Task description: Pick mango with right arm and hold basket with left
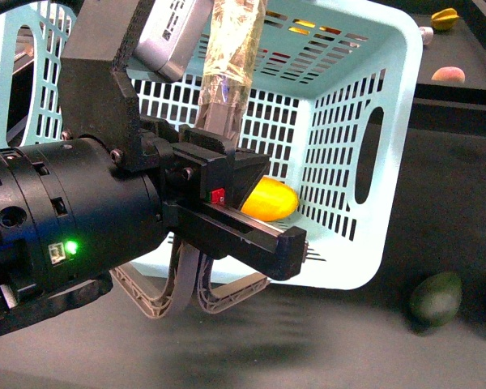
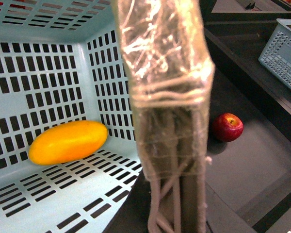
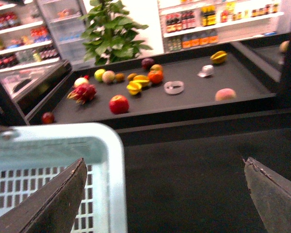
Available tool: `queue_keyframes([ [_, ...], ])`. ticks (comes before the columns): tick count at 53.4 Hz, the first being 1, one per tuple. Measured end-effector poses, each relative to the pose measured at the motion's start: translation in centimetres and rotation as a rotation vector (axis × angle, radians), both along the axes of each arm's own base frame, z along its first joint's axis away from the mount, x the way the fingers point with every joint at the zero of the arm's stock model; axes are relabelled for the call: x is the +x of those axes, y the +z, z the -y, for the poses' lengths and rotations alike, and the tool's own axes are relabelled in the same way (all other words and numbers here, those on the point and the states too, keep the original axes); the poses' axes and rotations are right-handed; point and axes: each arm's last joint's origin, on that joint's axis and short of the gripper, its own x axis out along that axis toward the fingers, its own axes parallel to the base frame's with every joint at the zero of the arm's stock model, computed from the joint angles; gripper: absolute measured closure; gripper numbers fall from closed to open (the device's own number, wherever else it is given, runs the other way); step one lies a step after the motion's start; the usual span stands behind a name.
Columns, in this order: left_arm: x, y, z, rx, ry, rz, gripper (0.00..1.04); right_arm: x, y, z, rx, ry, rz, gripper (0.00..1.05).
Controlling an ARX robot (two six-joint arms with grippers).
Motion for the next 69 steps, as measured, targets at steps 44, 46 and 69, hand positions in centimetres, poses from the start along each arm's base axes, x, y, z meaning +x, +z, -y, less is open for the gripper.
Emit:
queue_keyframes([
  [44, 0.0, 0.0, 0.0, -0.002, -0.005, -0.001, 0.96, -9.4, -1.0, 3.4, 0.057, -0.259, 0.005, 0.08],
  [46, 0.0, 0.0, 0.0, -0.001, -0.005, 0.0, 0.96, -9.4, -0.9, 3.5, 0.033, -0.187, 0.007, 0.12],
  [69, 0.0, 0.0, 0.0, -0.003, -0.007, -0.002, 0.96, -10.8, 0.0, 5.3, -0.188, 0.104, 0.045, 0.81],
])
